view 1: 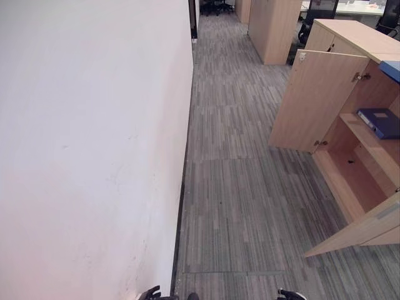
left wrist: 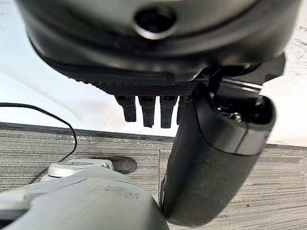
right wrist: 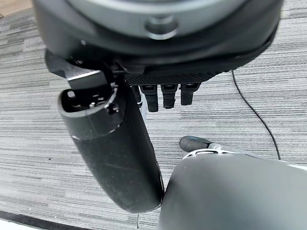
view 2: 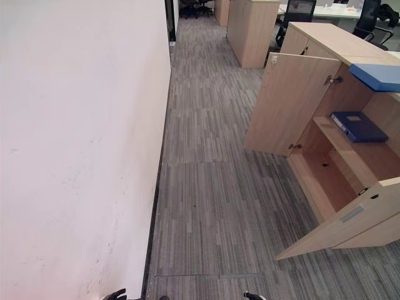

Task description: Put the empty folder in the office cabinet

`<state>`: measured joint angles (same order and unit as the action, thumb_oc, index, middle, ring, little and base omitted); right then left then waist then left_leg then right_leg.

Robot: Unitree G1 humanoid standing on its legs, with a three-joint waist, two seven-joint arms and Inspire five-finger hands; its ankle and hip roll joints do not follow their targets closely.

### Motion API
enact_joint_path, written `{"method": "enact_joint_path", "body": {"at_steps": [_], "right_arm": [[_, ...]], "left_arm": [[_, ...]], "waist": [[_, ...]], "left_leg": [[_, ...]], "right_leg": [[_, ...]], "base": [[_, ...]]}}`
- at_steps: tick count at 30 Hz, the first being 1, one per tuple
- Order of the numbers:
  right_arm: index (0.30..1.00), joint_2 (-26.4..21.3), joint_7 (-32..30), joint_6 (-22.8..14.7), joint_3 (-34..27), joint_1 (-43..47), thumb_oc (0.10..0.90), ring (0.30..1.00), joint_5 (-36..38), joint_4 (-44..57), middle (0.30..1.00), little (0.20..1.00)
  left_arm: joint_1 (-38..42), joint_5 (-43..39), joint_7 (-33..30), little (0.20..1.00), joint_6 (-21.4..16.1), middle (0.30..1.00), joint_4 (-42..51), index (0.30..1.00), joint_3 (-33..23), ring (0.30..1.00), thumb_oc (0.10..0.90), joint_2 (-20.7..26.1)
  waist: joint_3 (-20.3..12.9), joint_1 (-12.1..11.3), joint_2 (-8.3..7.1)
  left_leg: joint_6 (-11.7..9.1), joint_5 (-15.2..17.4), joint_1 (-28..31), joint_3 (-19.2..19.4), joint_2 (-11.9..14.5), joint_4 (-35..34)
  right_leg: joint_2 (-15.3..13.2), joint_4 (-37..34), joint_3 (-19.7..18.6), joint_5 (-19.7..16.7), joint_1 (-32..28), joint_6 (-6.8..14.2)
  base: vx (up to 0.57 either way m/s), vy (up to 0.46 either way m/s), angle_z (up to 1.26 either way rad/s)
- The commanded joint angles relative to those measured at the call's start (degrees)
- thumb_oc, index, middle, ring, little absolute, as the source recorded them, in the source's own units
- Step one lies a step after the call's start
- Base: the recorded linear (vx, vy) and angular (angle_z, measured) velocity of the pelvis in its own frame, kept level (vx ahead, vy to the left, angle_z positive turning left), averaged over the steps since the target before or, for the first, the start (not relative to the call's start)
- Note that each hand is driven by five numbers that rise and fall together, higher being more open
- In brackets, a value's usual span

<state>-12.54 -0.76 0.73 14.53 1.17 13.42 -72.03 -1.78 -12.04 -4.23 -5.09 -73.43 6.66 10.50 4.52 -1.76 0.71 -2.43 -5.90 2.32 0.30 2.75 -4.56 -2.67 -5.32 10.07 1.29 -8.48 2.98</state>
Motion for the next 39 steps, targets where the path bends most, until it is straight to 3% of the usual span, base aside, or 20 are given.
{"method": "enact_joint_path", "body": {"at_steps": [1,24,27,31,34,35,36,37,38,39], "right_arm": [[0.9,-0.5,0.8,-0.1,2.6,2.9,0.8,0.9,-2.6,-1.3,0.9,0.9],[0.9,-0.6,-0.7,0.0,1.0,2.8,0.8,0.9,-3.2,-2.7,0.9,0.9],[0.9,-0.7,-1.0,0.0,0.2,3.0,0.8,0.9,-2.9,-2.6,0.9,0.9],[0.9,-0.9,-1.0,0.1,-0.9,3.3,0.8,0.9,-1.8,-2.8,0.9,0.9],[0.9,-0.9,-1.0,0.3,-1.6,3.1,0.8,0.9,-1.9,-3.0,0.9,0.9],[0.9,-0.9,-1.0,0.3,-1.6,3.1,0.8,0.9,-1.9,-3.0,0.9,0.9],[0.9,-1.0,-1.2,0.1,-1.6,3.1,0.8,0.9,-1.6,-2.3,0.9,0.9],[0.9,-1.0,-1.3,-0.1,-1.7,3.1,0.8,0.9,-1.5,-1.9,0.9,0.9],[0.9,-1.1,-1.4,-0.2,-1.7,3.2,0.8,0.9,-1.5,-1.8,0.9,0.9],[0.9,-1.5,-1.7,-0.2,-1.3,3.8,0.8,0.9,-2.1,-1.1,0.9,0.9]], "left_arm": [[1.1,6.4,-0.2,0.9,0.9,0.9,-5.9,0.9,2.5,0.9,0.8,1.4],[1.3,9.6,-2.2,0.9,1.7,0.9,-6.8,0.9,3.3,0.9,0.8,1.6],[1.6,9.0,-2.7,0.9,1.8,0.9,-6.9,0.9,2.7,0.9,0.8,1.9],[2.1,8.2,-2.9,0.9,1.9,0.9,-7.1,0.9,2.3,0.9,0.8,2.0],[1.9,8.3,-2.8,0.9,2.3,0.9,-7.7,0.9,2.0,0.9,0.8,2.1],[1.9,8.3,-2.8,0.9,2.3,0.9,-7.7,0.9,2.0,0.9,0.8,2.1],[1.8,8.5,-2.6,0.9,2.6,0.9,-7.8,0.9,2.1,0.9,0.8,2.4],[1.5,8.7,-2.7,0.9,2.7,0.9,-8.0,0.9,2.1,0.9,0.8,2.6],[1.4,8.9,-2.8,0.9,2.7,0.9,-8.2,0.9,2.1,0.9,0.8,2.6],[1.3,9.1,-3.2,0.9,2.7,0.9,-8.6,0.9,1.9,0.9,0.8,2.9]], "waist": [[-0.4,-0.9,-0.78],[-0.6,-0.8,-0.82],[0.1,-0.7,-0.23],[2.2,-0.8,1.28],[3.8,-0.8,1.82],[3.8,-0.8,1.79],[4.9,-0.7,2.15],[5.2,-0.9,2.2],[5.3,-1.0,2.42],[6.1,-0.7,2.64]], "left_leg": [[2.5,7.2,2.3,3.0,-6.1,-0.4],[3.1,8.3,3.3,3.1,-6.4,-0.4],[4.0,8.4,3.4,2.8,-6.7,-0.4],[6.0,8.9,4.6,2.8,-7.6,-0.4],[8.1,10.5,6.9,2.9,-9.3,0.5],[8.1,10.5,6.9,2.9,-9.4,0.5],[9.1,11.7,7.7,3.0,-9.9,2.1],[9.1,13.3,8.7,3.1,-10.0,2.7],[9.1,13.9,8.8,3.4,-9.7,3.5],[8.7,15.1,9.3,2.8,-9.2,4.6]], "right_leg": [[-0.1,0.3,5.3,-2.3,3.1,2.4],[-0.3,0.3,5.1,-2.4,2.2,2.6],[-1.5,5.4,5.1,-1.3,4.1,2.6],[-4.9,18.2,6.4,0.9,9.0,2.7],[-9.1,30.5,7.4,-2.4,12.0,3.1],[-9.1,30.6,7.3,-2.3,12.1,3.1],[-10.8,37.6,7.4,-4.7,14.8,2.7],[-11.6,39.9,7.1,-3.8,16.0,3.4],[-12.0,39.5,7.6,-4.3,17.2,3.6],[-11.8,32.3,7.9,-7.0,20.1,4.1]], "base": [[0.0,0.0,0.0],[0.0,0.009,0.0],[-0.03,0.089,-0.01],[-0.03,0.149,-0.04],[0.05,0.181,0.0],[0.05,0.188,-0.05],[0.12,0.145,-0.13],[0.17,0.157,-0.15],[0.23,0.0,-0.25],[0.15,-0.025,-0.17]]}}
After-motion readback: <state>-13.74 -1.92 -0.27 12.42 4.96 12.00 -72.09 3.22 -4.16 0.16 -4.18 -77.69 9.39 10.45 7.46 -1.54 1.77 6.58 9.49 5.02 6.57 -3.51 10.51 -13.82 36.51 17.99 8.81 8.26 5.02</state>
